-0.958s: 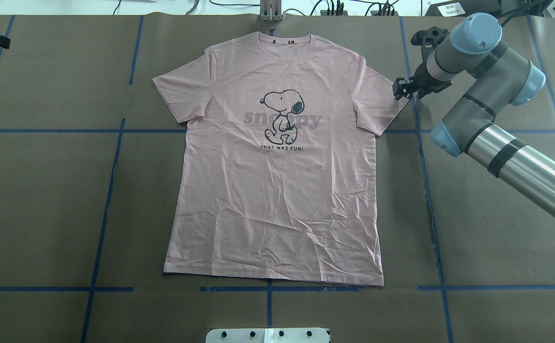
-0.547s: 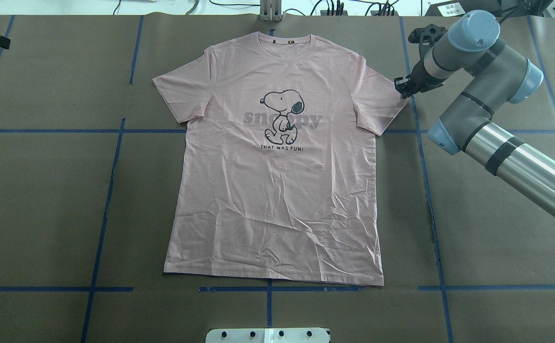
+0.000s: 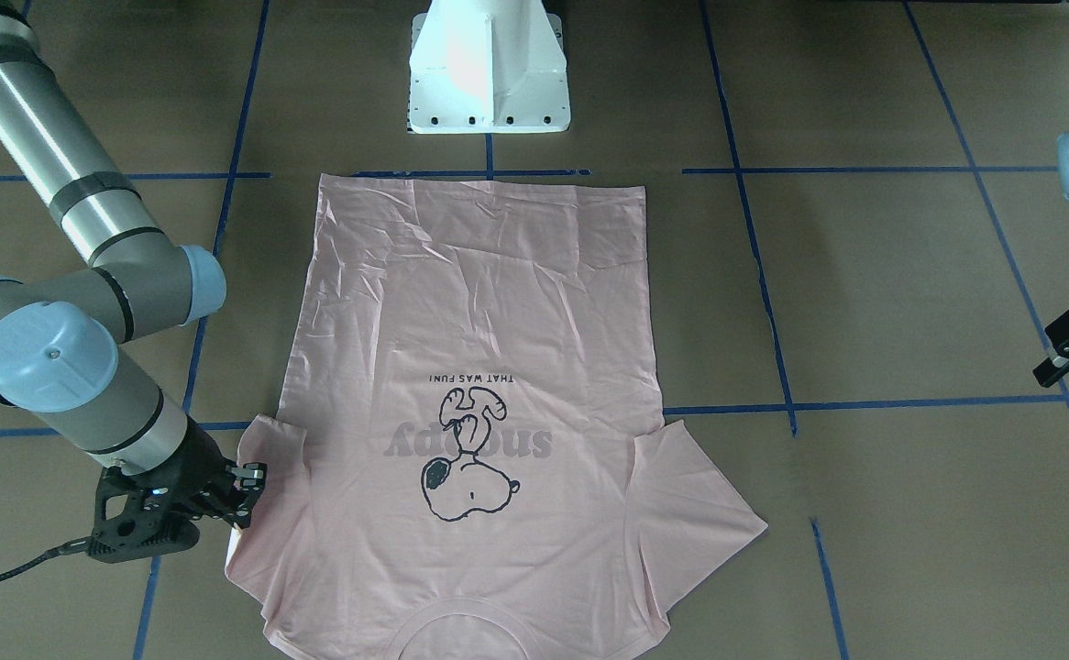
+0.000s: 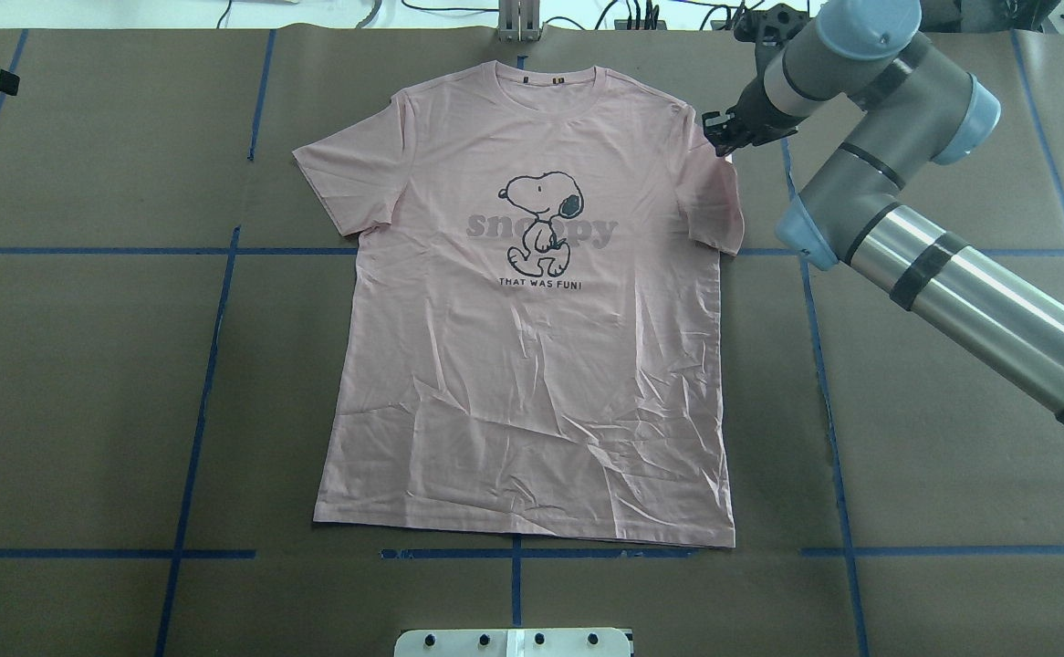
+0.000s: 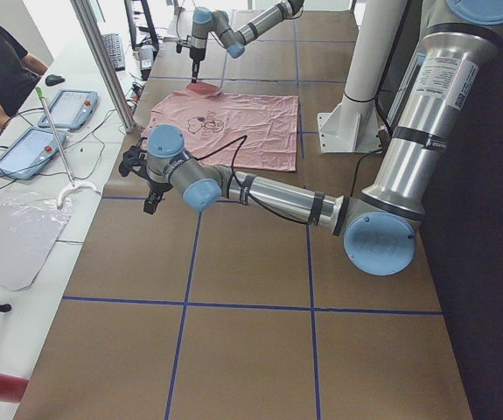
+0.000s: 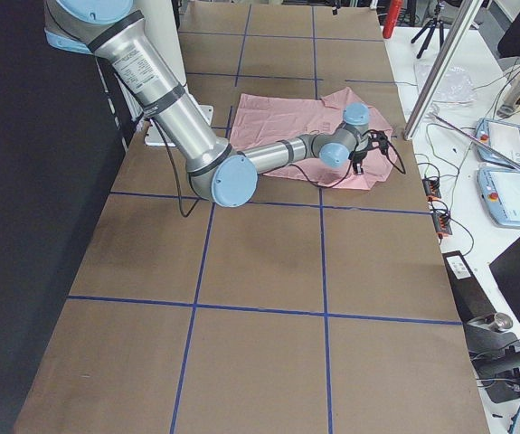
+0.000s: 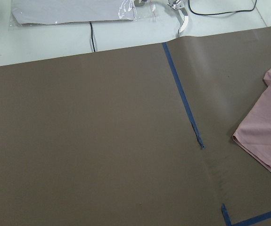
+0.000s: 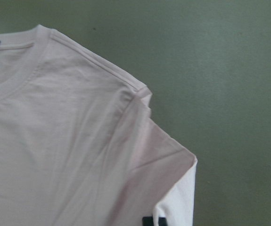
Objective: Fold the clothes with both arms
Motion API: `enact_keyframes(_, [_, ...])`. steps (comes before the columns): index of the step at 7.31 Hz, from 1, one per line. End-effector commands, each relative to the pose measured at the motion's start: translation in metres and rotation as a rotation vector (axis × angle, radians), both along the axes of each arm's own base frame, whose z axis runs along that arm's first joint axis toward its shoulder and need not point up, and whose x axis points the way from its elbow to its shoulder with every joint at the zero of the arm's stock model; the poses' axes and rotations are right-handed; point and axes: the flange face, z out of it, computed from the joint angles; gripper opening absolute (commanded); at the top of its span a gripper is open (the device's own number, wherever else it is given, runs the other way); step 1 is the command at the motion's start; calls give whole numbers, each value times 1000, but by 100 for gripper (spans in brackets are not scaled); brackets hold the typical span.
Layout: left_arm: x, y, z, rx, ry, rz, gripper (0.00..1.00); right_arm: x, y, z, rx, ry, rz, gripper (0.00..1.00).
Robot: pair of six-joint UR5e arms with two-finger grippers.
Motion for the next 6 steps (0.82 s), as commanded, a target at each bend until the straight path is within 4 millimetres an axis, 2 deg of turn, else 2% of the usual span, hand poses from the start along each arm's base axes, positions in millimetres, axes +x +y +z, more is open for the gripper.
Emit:
enact_keyframes(1, [0, 0, 0, -1, 0, 0, 97, -52, -7, -56, 11, -19, -2, 0])
enact_keyframes(2, [0, 0, -1, -4, 3, -4, 97, -74, -15, -67, 18, 12, 16, 0])
enact_keyframes(4, [0, 0, -2, -5, 4, -5, 97, -78, -19, -68, 15, 21, 21, 0])
enact_keyframes(5, [1, 0, -1, -6, 5, -3, 97, -78, -19, -69, 16, 20, 21, 15])
enact_keyframes(6, [1, 0, -1, -6, 5, -2, 97, -78, -19, -72, 21, 16, 21, 42])
